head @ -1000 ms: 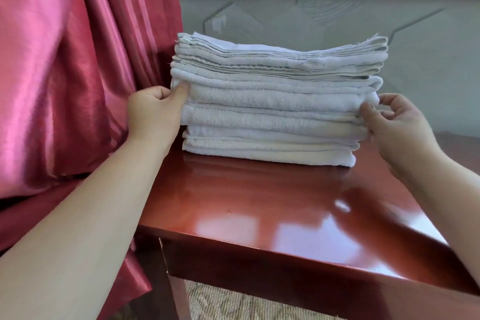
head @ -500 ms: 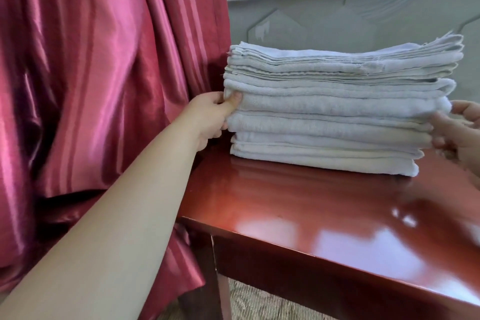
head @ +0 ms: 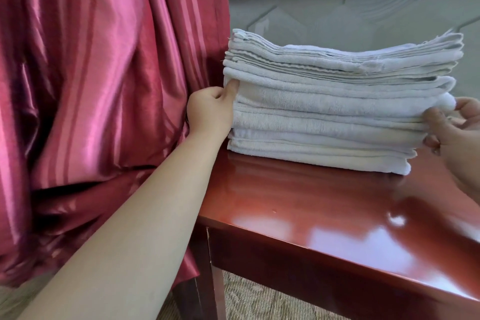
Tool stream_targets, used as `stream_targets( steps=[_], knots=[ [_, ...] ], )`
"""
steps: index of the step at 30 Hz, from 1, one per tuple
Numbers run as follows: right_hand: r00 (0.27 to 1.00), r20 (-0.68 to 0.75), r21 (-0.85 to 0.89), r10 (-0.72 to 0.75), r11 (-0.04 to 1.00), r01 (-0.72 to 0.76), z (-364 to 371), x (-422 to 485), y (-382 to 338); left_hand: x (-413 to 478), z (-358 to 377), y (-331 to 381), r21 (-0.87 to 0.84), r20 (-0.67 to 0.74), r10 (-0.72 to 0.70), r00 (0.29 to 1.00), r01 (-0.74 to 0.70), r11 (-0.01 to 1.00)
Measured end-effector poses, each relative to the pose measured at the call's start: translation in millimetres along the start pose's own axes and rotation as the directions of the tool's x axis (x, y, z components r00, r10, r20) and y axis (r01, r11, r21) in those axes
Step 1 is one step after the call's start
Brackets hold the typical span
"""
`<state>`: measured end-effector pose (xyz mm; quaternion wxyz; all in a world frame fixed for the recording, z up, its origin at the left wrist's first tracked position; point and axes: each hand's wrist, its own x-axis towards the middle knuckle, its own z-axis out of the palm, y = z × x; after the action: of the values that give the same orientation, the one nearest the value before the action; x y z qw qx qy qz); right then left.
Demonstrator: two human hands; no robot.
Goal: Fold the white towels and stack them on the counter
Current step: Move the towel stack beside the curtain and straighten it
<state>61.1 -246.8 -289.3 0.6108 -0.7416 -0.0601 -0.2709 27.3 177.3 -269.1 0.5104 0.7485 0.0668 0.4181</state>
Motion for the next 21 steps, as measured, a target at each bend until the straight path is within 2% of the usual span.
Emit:
stream_targets(
  steps=[4,9,15,16,21],
  knots=[
    [0.999,0.022,-0.111,-0.032,0.993,0.034,-6.0,11.1,24.2,-0.8,-5.3,-11.2,-0.047,0.018,-0.009,1.0,0.01,0.999],
    [0.998,0.034,-0.179,-0.058,0.982,0.063,-12.7,19.8,36.4,1.9,-15.3,-19.0,-0.011,0.051,0.034,0.998,-0.033,0.999],
    [0.997,0.025,-0.168,-0.069,0.983,0.072,-3.6,4.2,24.0,11.5,-22.2,-12.0,-0.099,0.277,0.026,0.961,0.001,0.995],
    [0.997,0.015,-0.151,-0.077,0.985,0.078,-2.3,2.6,21.8,13.1,-22.4,-12.2,-0.106,0.258,0.013,0.966,0.015,0.994],
    [0.998,-0.021,-0.103,-0.057,0.993,0.055,2.0,-2.1,12.8,13.5,-9.6,-10.8,-0.002,-0.021,-0.001,1.0,0.001,1.0]
  ],
)
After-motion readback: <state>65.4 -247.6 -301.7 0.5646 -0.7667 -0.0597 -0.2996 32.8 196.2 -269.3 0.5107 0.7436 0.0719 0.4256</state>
